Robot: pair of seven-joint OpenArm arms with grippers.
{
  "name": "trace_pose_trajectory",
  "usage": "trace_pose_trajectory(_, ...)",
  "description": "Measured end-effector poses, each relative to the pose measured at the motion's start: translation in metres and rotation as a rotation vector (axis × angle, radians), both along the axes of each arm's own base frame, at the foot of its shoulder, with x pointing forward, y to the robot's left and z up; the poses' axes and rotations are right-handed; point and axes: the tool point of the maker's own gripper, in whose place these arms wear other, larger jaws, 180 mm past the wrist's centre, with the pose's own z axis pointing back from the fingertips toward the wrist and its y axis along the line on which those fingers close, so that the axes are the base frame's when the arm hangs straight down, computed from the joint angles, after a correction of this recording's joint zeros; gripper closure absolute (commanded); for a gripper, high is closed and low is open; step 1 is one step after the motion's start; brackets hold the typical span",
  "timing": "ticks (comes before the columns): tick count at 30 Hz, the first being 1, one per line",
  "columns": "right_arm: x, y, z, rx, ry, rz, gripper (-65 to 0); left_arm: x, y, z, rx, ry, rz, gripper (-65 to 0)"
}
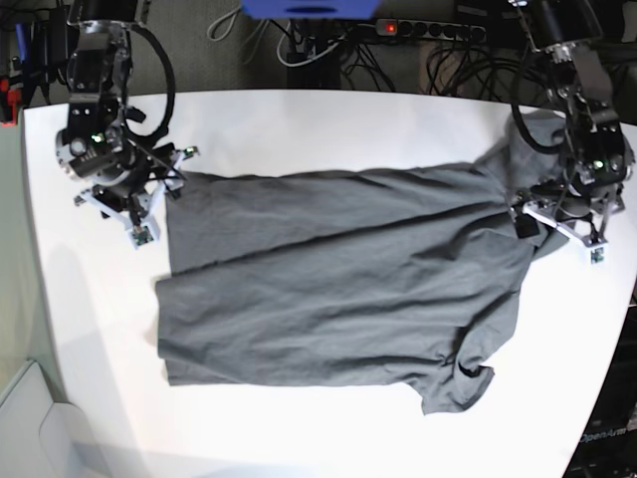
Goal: Layout the t-shirt on the table in an organized manner, then fold the t-shirt properly
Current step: 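Stretch the shirt taut between both grippers and lay it flat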
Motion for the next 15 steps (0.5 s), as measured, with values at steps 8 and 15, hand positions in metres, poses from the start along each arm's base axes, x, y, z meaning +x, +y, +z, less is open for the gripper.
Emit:
trace_pose_trajectory(8, 0.0, 0.006, -0.001, 0.016, 0.0, -0.003, -31.8, -0.018, 0.021, -0.003, 0.005, 0.01, 0.049, -65.0)
trace_pose_trajectory(15, -0.005, 0.01, -0.005, 0.026, 0.012, -0.003, -31.8, -0.032, 0.031, -0.006, 0.011, 0.023, 0.041, -65.0)
